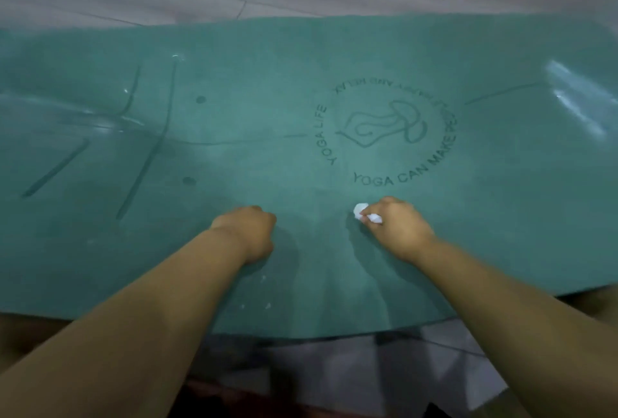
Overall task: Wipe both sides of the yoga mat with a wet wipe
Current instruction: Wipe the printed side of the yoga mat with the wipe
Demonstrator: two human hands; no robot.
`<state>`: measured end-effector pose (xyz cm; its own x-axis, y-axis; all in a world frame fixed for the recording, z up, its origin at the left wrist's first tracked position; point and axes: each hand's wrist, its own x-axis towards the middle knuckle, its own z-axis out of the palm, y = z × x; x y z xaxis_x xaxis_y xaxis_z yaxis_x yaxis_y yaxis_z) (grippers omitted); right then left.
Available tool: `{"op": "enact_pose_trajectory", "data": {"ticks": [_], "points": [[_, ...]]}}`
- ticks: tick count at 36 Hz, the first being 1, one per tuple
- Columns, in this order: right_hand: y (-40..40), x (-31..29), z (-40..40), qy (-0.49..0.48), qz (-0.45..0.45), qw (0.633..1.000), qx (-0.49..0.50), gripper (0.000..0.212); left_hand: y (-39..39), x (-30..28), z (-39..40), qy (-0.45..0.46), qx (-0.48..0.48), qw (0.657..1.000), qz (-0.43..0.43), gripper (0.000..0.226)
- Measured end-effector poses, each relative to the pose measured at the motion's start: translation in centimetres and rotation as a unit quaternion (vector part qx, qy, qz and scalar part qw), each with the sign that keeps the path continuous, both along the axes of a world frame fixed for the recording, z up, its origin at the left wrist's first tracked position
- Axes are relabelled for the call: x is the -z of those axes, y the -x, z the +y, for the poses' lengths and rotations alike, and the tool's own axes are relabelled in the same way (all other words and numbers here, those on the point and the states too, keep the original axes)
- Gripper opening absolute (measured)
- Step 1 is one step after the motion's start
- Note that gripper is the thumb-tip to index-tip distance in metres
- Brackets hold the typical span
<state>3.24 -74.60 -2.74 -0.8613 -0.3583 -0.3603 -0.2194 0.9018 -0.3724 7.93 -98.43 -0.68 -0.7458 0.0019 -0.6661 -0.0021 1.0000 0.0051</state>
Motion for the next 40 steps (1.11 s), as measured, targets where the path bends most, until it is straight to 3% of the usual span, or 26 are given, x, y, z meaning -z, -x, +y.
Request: {"op": "enact_pose_trajectory", "data": {"ticks": [4, 11, 20, 22, 25, 28, 30, 32, 35, 38, 40], "points": [[3.8, 1.6, -1.0, 0.003, 0.044, 0.999, 0.031, 0.025, 2.5, 2.2, -1.4, 0.004, -0.033, 0.999, 0.035, 0.054], [10.7, 4.8, -3.2, 0.002, 0.098, 0.984, 0.146, 0.025, 4.9, 6.1, -4.1, -0.025, -0.146, 0.989, 0.018, 0.116], [16.4, 9.6, -9.0, 0.056, 0.070, 0.947, 0.308, 0.027, 4.2, 10.4, -4.7, -0.041, -0.157, 0.986, 0.048, 0.123], [15.9, 10.5, -12.0, 0.090, 0.080, 0.961, 0.248, 0.027, 4.3, 10.4, -4.8, -0.047, -0.161, 0.985, 0.048, 0.123], [13.7, 10.7, -16.4, 0.083, 0.082, 0.993, 0.027, 0.027, 4.4, 10.4, -4.7, -0.052, -0.163, 0.984, 0.054, 0.124], [11.6, 10.3, -17.3, 0.078, 0.057, 0.974, -0.204, 0.026, 4.4, 10.4, -4.8, -0.059, -0.167, 0.982, 0.059, 0.124], [12.1, 10.1, -15.0, 0.032, 0.081, 0.954, -0.286, 0.035, 4.4, 10.3, -4.7, -0.064, -0.170, 0.981, 0.062, 0.123], [13.9, 10.0, -11.4, 0.016, 0.107, 0.968, -0.228, 0.035, 4.3, 10.1, -4.7, -0.065, -0.171, 0.981, 0.064, 0.123], [17.2, 9.6, -4.8, -0.031, 0.126, 0.991, 0.026, 0.027, 4.4, 10.1, -4.5, -0.062, -0.173, 0.981, 0.063, 0.123], [17.7, 9.3, -1.4, -0.039, 0.122, 0.962, 0.243, 0.024, 4.5, 10.0, -4.3, -0.064, -0.182, 0.980, 0.058, 0.123], [16.2, 9.8, -2.5, -0.032, 0.118, 0.954, 0.275, 0.027, 4.6, 9.9, -4.3, -0.069, -0.187, 0.978, 0.058, 0.123]]}}
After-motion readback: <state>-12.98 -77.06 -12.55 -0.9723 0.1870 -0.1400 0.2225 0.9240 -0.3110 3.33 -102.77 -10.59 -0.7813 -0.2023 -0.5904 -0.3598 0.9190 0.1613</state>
